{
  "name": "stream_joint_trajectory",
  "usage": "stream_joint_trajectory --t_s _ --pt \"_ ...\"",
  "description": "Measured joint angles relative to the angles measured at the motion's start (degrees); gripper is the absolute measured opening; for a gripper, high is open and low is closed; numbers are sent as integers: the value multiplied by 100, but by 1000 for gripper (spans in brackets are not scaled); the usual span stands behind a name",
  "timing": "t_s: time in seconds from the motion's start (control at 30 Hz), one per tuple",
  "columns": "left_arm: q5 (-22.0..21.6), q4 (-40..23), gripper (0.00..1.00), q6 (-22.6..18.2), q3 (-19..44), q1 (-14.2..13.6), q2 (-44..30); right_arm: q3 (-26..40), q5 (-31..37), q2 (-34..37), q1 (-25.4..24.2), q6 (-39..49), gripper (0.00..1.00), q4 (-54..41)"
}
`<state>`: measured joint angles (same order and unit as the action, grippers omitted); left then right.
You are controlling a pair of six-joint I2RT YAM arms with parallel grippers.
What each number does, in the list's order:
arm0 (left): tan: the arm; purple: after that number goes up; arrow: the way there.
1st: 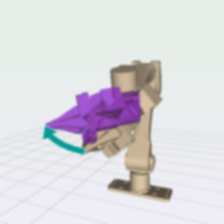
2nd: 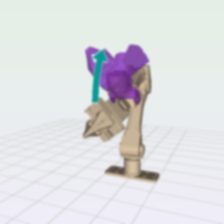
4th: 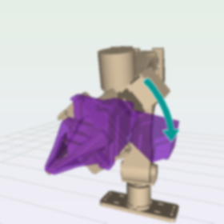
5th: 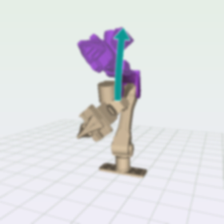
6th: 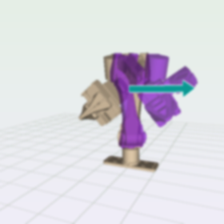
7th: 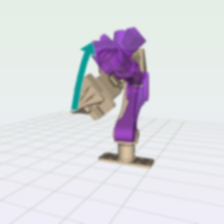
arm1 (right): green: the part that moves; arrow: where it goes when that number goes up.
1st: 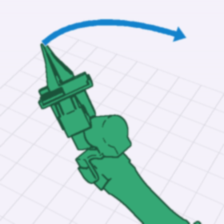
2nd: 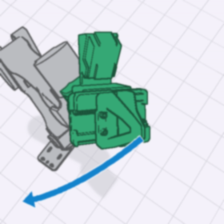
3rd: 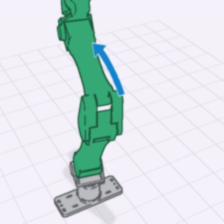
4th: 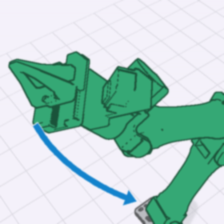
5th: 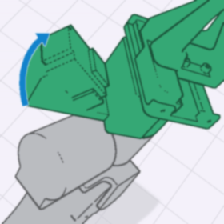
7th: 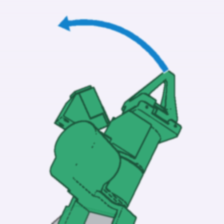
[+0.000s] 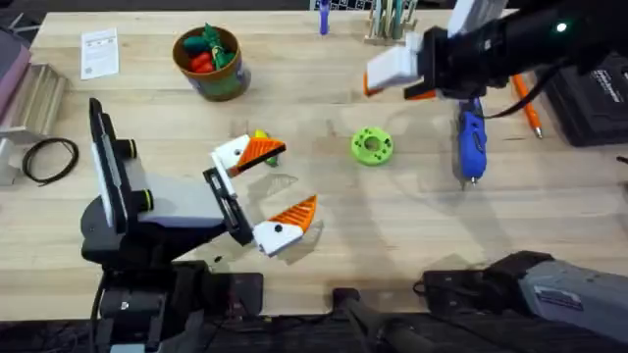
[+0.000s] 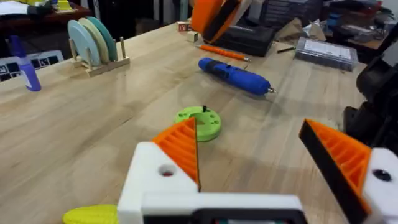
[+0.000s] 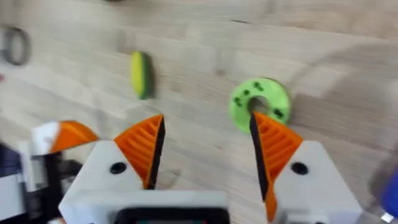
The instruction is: Pick up the gripper from the table and insert it into the empty holder that is missing its gripper. Then pick up a screw, insert it into the mounting hole, and use the screwdriver to tighten it. Finally, clean up the table by picking up the vegetable and placing it into the bucket.
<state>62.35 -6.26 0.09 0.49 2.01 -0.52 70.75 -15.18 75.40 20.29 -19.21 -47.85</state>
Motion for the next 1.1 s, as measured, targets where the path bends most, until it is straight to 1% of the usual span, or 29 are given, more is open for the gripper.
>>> stream_joint_trajectory --t_s 0.13,0.23,0.3,0.47,0.57,0.67,0.8,0.97,1.1 --pt "0 2 986 -1 0 -1 1 25 883 12 289 298 757 -506" --pt "0 0 986 -1 0 0 1 27 1296 125 464 401 716 -703" --pt "0 0 986 -1 0 -1 -1 30 1454 293 548 435 680 -735" --pt "2 0 986 1 0 -1 -1 32 1643 841 649 473 642 -713" --pt "2 0 986 -1 0 -1 1 30 1694 1087 649 473 636 -698" --pt "1 0 986 0 0 -1 -1 30 1727 1244 649 471 603 -581" --pt "2 0 986 1 0 -1 1 -48 1736 1296 649 426 565 -318" --pt "2 1 986 0 0 -1 0 -352 1887 1296 649 278 464 -103" --pt "2 0 986 -1 0 -1 1 -518 2070 1298 649 142 442 -73"
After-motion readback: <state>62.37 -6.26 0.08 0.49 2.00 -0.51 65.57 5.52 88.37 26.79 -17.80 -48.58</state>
